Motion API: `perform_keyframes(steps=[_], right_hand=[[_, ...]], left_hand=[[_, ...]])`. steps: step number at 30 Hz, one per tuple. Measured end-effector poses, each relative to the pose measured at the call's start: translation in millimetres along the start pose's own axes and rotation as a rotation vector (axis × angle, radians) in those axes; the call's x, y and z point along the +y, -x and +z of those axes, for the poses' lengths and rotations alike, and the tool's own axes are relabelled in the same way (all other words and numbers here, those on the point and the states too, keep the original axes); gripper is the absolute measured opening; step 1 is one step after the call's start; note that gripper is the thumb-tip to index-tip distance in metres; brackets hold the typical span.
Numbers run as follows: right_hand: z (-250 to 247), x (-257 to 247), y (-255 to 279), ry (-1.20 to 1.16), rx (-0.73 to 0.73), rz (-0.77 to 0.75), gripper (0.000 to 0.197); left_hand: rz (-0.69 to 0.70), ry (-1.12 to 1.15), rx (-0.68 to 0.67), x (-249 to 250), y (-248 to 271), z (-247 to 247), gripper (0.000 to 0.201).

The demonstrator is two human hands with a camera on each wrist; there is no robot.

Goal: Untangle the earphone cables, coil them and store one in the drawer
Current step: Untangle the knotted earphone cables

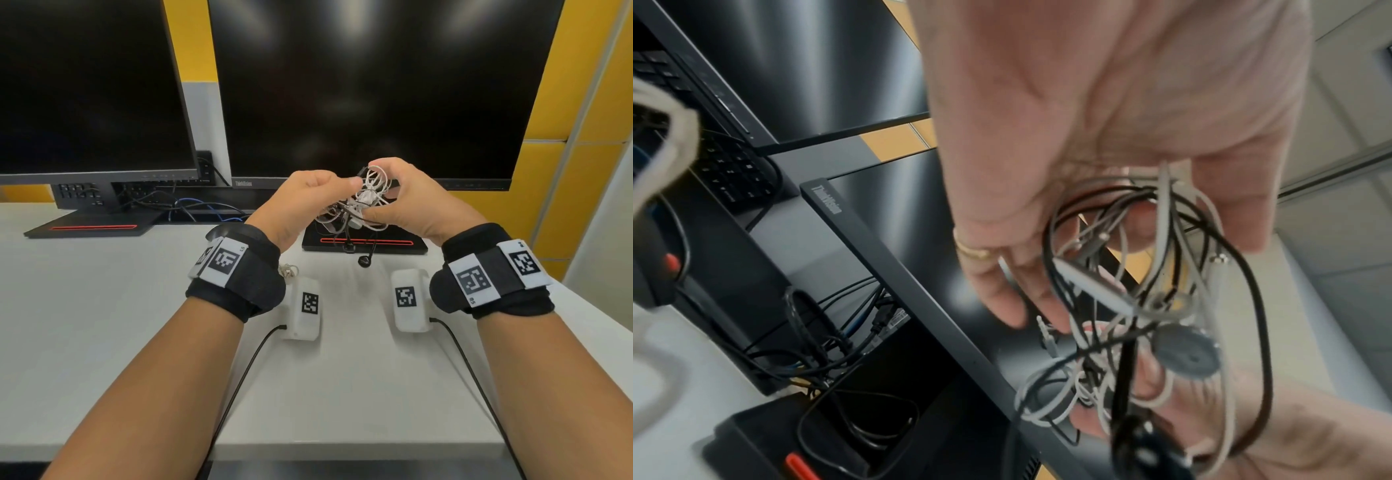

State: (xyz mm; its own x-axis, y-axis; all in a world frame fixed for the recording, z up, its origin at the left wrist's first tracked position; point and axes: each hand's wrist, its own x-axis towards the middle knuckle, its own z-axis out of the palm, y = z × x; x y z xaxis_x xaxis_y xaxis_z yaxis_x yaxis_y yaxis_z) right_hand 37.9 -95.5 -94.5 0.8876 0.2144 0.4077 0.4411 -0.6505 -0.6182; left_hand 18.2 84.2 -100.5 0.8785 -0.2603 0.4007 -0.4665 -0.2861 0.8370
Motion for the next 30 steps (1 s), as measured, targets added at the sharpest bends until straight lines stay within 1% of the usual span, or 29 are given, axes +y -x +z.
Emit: perform_keyframes(steps=[3, 4, 7, 10, 14, 16, 17, 18, 19, 20, 21, 22, 24, 25, 26, 27, 29, 30], right_hand=[[-0.2, 1.4, -0.5, -0.027, 0.037, 0.054, 0.067], [-0.1, 1.4, -0.3, -0.022, 0.048, 0.070, 0.067], [-1.5, 2.6, -1.4, -0.007, 0.104, 0.149, 0.083], [-2.8, 4.1, -1.8, -0.047, 0.130, 0.209, 0.095], [-1.0, 3.1, -3.1, -0.008, 0.109, 0.237, 0.095], [-1.8, 3.8, -2.9, 0.001, 0.074, 0.260, 0.095], [-2.1, 4.4, -2.6, -0.001, 0.053, 0.268, 0.091], [-2.8, 2.2, 0.0, -0.013, 0.028, 0.268, 0.082], [-3.1, -1.1, 0.3, -0.038, 0.003, 0.262, 0.069], [-3.0, -6.3, -0.2, -0.047, -0.024, 0.265, 0.055], [-1.3, -12.5, -4.8, -0.018, -0.045, 0.291, 0.046], [-1.5, -14.4, -3.9, 0.034, -0.056, 0.299, 0.044], [-4.7, -10.2, 0.1, 0.075, -0.102, 0.291, 0.043], [-5.7, -9.3, -1.0, 0.075, -0.114, 0.266, 0.039], [-5.4, -8.2, -3.5, 0.089, -0.108, 0.210, 0.034], [-3.8, -11.7, -6.0, 0.070, -0.068, 0.177, 0.035], [-3.2, -10.6, -0.8, -0.004, -0.043, 0.052, 0.046], [-2.2, -7.9, 3.5, 0.033, -0.047, -0.028, 0.045]], left_hand=[[0.024, 0.069, -0.007, -0.3, 0.2, 0.3, 0.025], [0.021, 0.075, 0.008, -0.2, -0.8, 0.3, 0.022], [0.009, 0.053, 0.069, -0.1, -2.3, -2.7, 0.024], [-0.008, 0.038, 0.071, 1.8, -1.7, -5.8, 0.021], [-0.027, 0.046, 0.026, 2.7, -0.6, -5.9, 0.015], [-0.017, 0.040, 0.015, 2.2, -0.8, -7.0, 0.014], [-0.003, 0.014, 0.029, 0.9, -1.5, -7.7, 0.018], [0.016, -0.023, 0.054, -1.0, -2.3, -8.1, 0.022], [0.042, -0.057, 0.083, -2.5, -2.6, -7.6, 0.023], [0.072, -0.085, 0.106, -4.1, -2.9, -6.4, 0.023], [0.103, -0.107, 0.124, -5.3, -3.4, -4.3, 0.021], [0.130, -0.127, 0.141, -6.3, -3.9, -2.6, 0.020], [0.162, -0.130, 0.181, -6.8, -4.9, 0.0, 0.019], [0.171, -0.118, 0.207, -6.9, -5.7, 0.4, 0.018], [0.178, -0.102, 0.230, -7.0, -6.3, 0.1, 0.017], [0.183, -0.082, 0.248, -6.7, -6.5, 0.0, 0.016], [0.188, -0.036, 0.270, -6.5, -6.6, 0.4, 0.013], [0.191, -0.016, 0.273, -6.1, -6.3, 1.1, 0.012]])
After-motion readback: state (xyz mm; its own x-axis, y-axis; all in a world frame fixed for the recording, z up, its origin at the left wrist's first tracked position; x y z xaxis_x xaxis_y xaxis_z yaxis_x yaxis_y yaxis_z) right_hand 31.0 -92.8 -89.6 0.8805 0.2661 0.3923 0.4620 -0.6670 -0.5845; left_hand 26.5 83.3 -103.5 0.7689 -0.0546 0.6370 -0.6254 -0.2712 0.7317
